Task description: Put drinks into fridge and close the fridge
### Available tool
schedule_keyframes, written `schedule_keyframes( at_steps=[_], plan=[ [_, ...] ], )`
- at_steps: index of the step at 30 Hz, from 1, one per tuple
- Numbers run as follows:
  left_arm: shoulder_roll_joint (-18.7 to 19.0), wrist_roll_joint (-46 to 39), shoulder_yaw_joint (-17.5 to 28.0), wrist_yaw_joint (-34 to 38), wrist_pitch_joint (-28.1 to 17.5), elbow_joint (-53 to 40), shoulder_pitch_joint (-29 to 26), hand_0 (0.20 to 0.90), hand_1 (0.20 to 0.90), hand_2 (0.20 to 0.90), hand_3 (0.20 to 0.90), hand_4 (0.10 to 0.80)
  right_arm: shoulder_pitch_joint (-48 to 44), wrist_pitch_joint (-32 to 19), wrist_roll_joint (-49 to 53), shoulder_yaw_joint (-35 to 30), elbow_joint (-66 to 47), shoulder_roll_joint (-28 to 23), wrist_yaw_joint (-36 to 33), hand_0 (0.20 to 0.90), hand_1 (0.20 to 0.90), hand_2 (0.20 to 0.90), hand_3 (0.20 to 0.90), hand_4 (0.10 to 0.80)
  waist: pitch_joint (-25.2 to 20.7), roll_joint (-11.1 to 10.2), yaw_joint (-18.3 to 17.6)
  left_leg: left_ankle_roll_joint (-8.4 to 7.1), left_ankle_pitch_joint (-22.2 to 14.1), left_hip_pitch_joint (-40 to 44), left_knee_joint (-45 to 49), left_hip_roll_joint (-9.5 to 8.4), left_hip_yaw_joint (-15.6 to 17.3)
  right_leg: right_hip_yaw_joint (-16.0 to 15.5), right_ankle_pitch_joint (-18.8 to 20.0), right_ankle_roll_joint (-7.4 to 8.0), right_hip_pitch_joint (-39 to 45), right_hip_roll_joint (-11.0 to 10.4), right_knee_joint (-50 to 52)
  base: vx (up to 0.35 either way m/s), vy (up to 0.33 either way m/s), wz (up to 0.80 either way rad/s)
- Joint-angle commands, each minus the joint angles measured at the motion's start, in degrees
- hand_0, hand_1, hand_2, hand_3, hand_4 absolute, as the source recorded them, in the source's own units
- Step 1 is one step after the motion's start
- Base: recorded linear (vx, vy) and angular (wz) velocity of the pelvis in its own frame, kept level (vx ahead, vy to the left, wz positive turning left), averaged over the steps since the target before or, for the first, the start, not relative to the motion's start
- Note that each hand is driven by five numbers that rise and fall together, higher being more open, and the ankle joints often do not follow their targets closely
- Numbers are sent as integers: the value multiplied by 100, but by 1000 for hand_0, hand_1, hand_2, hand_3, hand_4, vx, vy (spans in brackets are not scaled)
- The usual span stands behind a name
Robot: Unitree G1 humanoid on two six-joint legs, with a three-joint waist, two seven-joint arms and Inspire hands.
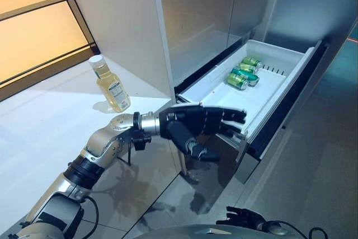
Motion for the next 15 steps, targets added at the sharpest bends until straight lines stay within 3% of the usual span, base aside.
schedule_keyframes(
  at_steps=[1, 6, 8, 11, 15],
  plan=[
    [-244, -1344, 783, 762, -1344, -295, -1027, 900, 900, 900, 900, 800, 35, -131, -68, 365, 234, 55, -4, 900, 900, 900, 900, 800, -165, -128, 14, 226, -684, 80, 48, -165, 168, -60, -329, 383, -217, -35, 431, 25, -1, -4],
    [-410, -1152, 1322, 2305, -2847, -556, -984, 900, 900, 900, 900, 800, 109, -144, -53, 401, 246, 136, -82, 900, 900, 900, 900, 800, -202, -194, 59, 221, -691, 92, 51, -162, 108, -60, -369, 345, -186, -15, 424, 16, 0, -3],
    [-473, -407, 1797, 3176, -3789, -560, -861, 900, 900, 900, 900, 800, 148, -170, -50, 406, 275, 200, -121, 900, 900, 900, 900, 800, -233, -249, 125, 216, -689, 88, 57, -162, 57, -69, -395, 324, -168, -7, 422, 0, 0, 0],
    [-469, 653, 2298, 4135, -4576, -582, -731, 900, 900, 900, 900, 800, 188, -248, -48, 423, 349, 262, -157, 900, 900, 900, 900, 800, -260, -294, 191, 203, -677, 73, 65, -158, 1, -90, -434, 302, -158, 1, 440, 0, 0, 0],
    [-305, 2012, 2737, 5285, -4924, -602, -659, 900, 900, 900, 900, 800, 212, -342, -127, 445, 443, 303, -168, 900, 900, 900, 900, 800, -299, -325, 259, 192, -664, 46, 59, -151, -60, -119, -490, 270, -170, 11, 474, 7, 10, 3]
  ],
)
